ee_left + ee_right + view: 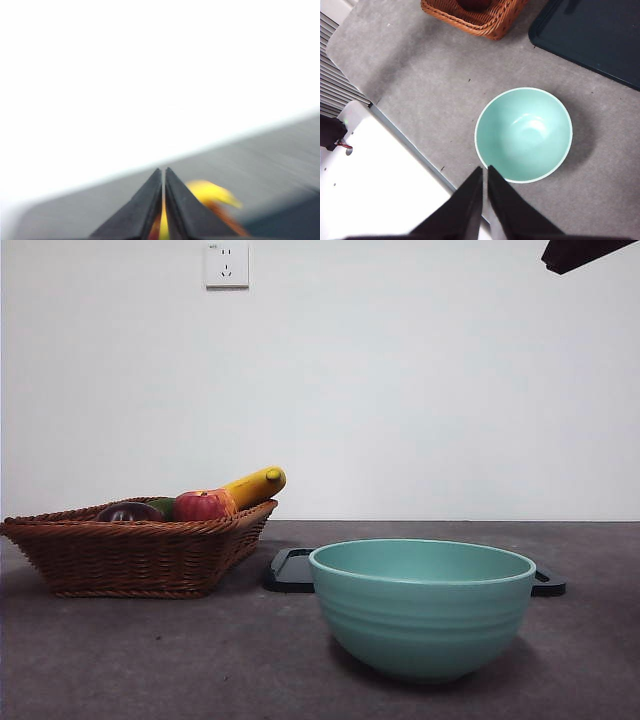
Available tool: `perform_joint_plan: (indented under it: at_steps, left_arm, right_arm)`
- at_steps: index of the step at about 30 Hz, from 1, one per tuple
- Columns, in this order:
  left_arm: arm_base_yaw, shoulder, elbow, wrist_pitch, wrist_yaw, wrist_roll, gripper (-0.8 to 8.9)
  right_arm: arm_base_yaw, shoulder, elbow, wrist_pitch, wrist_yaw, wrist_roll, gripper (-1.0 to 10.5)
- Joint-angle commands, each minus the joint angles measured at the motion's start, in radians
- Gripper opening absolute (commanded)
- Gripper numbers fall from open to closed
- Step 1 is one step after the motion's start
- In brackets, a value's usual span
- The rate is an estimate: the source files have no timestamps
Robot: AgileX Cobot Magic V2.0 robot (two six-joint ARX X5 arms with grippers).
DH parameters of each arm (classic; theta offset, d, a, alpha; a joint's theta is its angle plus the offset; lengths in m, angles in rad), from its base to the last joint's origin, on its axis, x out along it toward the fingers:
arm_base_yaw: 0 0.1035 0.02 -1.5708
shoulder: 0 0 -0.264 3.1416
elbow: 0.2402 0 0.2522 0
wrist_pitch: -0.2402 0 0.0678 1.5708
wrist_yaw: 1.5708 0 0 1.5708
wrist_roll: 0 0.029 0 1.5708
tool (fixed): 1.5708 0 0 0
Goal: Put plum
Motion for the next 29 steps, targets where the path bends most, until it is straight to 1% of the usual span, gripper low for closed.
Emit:
perform_joint_plan:
  at_steps: [1, 4, 13, 17, 25, 29]
  left_arm:
    - [0.034, -0.067, -0.088, 0.089, -0.063, 0.029, 0.08]
    - [0.068, -0.149, -0.195, 0.138, -0.109, 0.039, 0.08]
    - [0.124, -0.338, -0.475, 0.17, -0.117, 0.038, 0.08]
    - [0.129, -0.415, -0.573, 0.169, -0.144, 0.037, 0.08]
    - [0.135, -0.504, -0.665, 0.134, -0.217, 0.037, 0.08]
    - [0.135, -0.52, -0.694, 0.123, -0.221, 0.038, 0.08]
  right_arm:
    - [0.009, 0.006, 0.016, 0.008, -0.003, -0.012, 0.1]
    - [0.009, 0.006, 0.016, 0.008, -0.003, -0.012, 0.1]
    - [0.009, 0.006, 0.016, 0.008, -0.003, -0.012, 0.1]
    - [0.009, 0.006, 0.016, 0.008, -0.003, -0.012, 0.1]
    - [0.009, 0.006, 0.016, 0.008, -0.003, -0.012, 0.1]
    - [0.009, 0.006, 0.016, 0.008, -0.003, -0.012, 0.1]
